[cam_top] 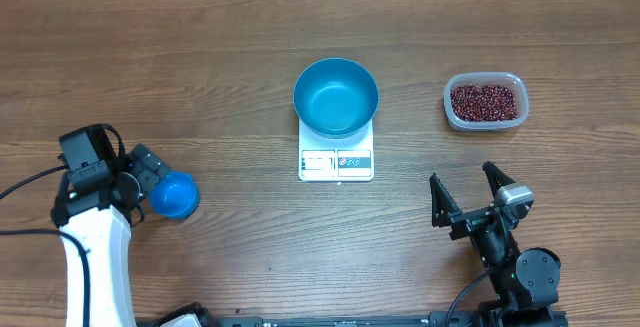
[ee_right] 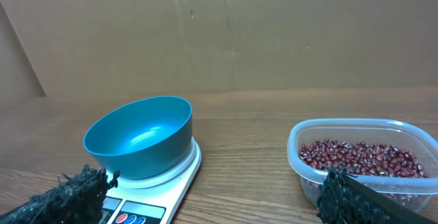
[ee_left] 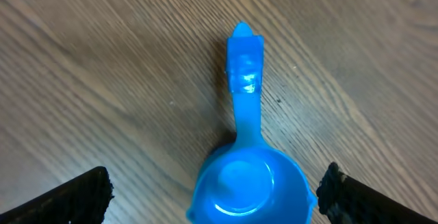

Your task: Scoop item into bowl and weigh 150g on scale

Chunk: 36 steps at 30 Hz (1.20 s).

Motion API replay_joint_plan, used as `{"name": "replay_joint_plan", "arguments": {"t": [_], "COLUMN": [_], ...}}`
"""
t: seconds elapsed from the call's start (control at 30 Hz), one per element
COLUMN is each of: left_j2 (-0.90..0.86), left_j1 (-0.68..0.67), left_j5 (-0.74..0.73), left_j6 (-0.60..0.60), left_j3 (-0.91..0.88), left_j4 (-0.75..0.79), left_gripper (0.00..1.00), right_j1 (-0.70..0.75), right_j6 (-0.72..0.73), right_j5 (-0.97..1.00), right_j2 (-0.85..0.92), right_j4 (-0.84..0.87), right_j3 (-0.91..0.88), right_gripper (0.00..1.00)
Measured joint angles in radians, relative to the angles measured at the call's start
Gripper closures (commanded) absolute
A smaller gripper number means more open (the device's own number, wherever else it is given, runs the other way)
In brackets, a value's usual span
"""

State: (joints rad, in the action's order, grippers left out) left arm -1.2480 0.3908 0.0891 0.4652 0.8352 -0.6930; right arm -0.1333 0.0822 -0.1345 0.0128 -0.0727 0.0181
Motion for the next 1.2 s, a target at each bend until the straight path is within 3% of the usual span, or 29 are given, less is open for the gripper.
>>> {"name": "replay_joint_plan", "arguments": {"t": [0.3, 0.43, 0.53, 0.67, 0.87, 1.2], "left_j2": [-0.234, -0.303, -0.333, -0.334, -0.334, -0.334], "left_j1": [0.0, 0.0, 0.0, 0.0, 0.0, 0.0], "left_j5": [-0.051, -0.071, -0.078, -0.083, -0.095, -0.108], "left_j6": [-0.005, -0.005, -0.009, -0.02, -0.026, -0.024], "left_j3": [-0.005, -0.006, -0.006, -0.006, -0.006, -0.006], "left_j4": [0.14, 0.175, 0.195, 0.218, 0.24, 0.254], "left_gripper": [0.0, 0.05, 0.18, 0.46, 0.7, 0.91], "right_j1": [0.0, 0.0, 0.0, 0.0, 0.0, 0.0], "right_j6": [0.0, 0.0, 0.0, 0.0, 0.0, 0.0], "right_j5": [0.0, 0.0, 0.0, 0.0, 0.0, 0.0], "right_j2": [0.0, 0.0, 0.0, 0.0, 0.0, 0.0], "right_j4": [0.0, 0.0, 0.0, 0.0, 0.0, 0.0], "right_j3": [0.0, 0.0, 0.0, 0.0, 0.0, 0.0], "right_gripper": [0.0, 0.0, 0.0, 0.0, 0.0, 0.0]}}
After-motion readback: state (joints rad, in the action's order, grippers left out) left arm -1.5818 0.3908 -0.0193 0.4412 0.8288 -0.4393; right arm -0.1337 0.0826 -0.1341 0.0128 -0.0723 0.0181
